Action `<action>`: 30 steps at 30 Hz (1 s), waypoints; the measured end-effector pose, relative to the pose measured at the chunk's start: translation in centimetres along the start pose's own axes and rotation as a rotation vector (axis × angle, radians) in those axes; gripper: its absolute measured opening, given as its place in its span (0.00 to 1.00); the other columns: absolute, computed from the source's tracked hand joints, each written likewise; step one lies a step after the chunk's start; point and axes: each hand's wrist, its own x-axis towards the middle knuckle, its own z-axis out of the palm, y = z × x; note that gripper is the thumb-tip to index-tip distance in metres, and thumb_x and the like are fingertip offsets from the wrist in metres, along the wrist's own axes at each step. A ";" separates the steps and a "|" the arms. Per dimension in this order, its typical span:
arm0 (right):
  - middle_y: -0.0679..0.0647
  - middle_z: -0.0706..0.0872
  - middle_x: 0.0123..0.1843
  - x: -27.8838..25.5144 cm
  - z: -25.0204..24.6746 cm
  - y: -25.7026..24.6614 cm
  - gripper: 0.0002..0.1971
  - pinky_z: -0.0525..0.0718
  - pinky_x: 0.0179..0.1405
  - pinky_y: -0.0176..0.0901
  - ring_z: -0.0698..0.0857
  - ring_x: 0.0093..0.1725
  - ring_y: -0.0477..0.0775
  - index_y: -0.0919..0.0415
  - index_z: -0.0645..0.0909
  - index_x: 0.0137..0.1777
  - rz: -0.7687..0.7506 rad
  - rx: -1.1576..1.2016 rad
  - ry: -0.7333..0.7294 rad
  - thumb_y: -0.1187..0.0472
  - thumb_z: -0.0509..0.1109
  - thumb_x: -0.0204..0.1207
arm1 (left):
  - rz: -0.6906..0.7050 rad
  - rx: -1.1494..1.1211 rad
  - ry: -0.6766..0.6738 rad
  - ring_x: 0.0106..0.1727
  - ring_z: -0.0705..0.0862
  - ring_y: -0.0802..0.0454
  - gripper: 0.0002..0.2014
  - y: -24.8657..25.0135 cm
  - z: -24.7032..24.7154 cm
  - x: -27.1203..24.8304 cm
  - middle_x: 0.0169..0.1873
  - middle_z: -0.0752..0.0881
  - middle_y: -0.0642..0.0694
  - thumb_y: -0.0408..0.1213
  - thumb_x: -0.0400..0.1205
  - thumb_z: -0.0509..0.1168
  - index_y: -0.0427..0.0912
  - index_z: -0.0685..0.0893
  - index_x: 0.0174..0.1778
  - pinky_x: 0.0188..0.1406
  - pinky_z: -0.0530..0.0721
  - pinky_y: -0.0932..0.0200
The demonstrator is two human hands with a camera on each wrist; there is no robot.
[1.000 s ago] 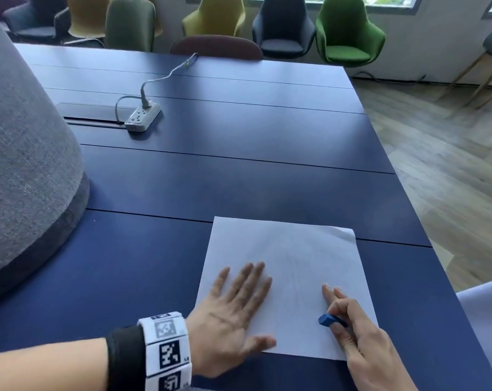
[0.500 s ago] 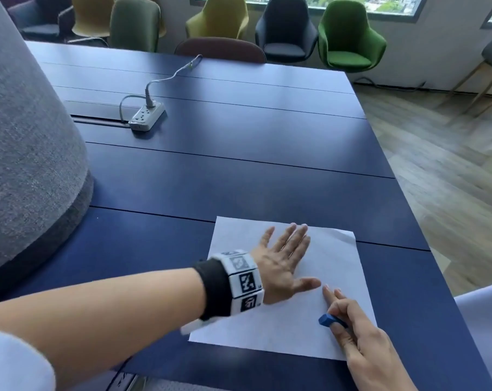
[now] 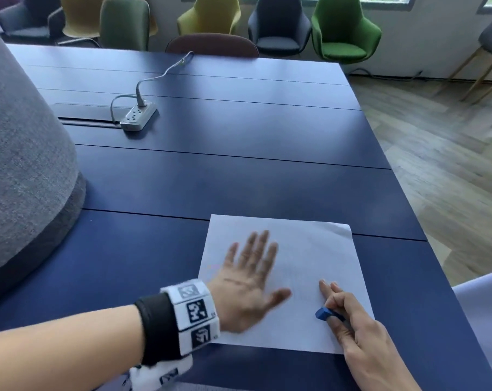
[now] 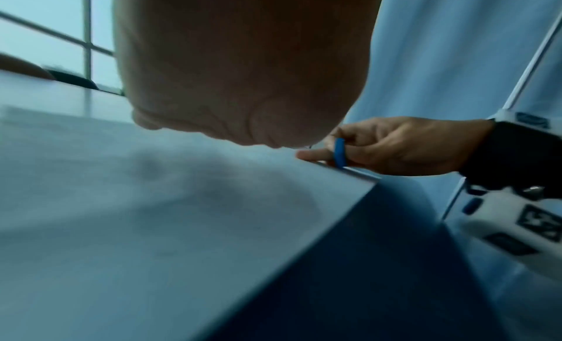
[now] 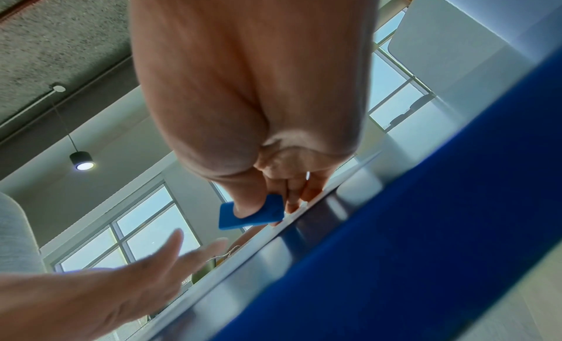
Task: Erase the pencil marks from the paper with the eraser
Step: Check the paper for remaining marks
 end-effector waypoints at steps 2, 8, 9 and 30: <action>0.13 0.70 0.64 0.0 -0.1 -0.2 0.18 0.60 0.61 0.09 0.61 0.73 0.18 0.41 0.72 0.44 -0.003 -0.003 -0.005 0.70 0.64 0.81 | 0.089 0.042 -0.072 0.74 0.15 0.54 0.51 1.3 0.7 0.5 0.77 0.18 0.50 0.73 0.63 0.16 0.48 0.24 0.81 0.79 0.25 0.44; 0.14 0.73 0.63 -0.1 0.2 -0.1 0.18 0.60 0.61 0.09 0.62 0.73 0.19 0.43 0.73 0.44 0.008 0.019 -0.008 0.72 0.64 0.80 | -0.368 -0.058 0.019 0.79 0.21 0.52 0.41 -3.9 -1.0 1.1 0.79 0.21 0.46 0.65 0.84 0.34 0.40 0.25 0.81 0.78 0.25 0.38; 0.14 0.73 0.63 -0.1 0.1 -0.1 0.18 0.60 0.61 0.09 0.62 0.73 0.19 0.43 0.73 0.44 0.002 0.018 -0.005 0.72 0.64 0.80 | -0.455 -0.099 0.019 0.78 0.20 0.51 0.42 -4.8 -1.2 0.8 0.78 0.20 0.45 0.66 0.84 0.34 0.38 0.25 0.80 0.77 0.24 0.37; 0.29 0.79 0.68 0.0 -0.3 -0.9 0.13 0.65 0.62 0.15 0.62 0.72 0.18 0.48 0.76 0.44 0.077 -0.003 -0.044 0.69 0.65 0.80 | -0.201 0.167 0.101 0.81 0.23 0.47 0.40 -4.6 -3.2 0.7 0.81 0.25 0.43 0.63 0.85 0.35 0.39 0.35 0.85 0.80 0.31 0.37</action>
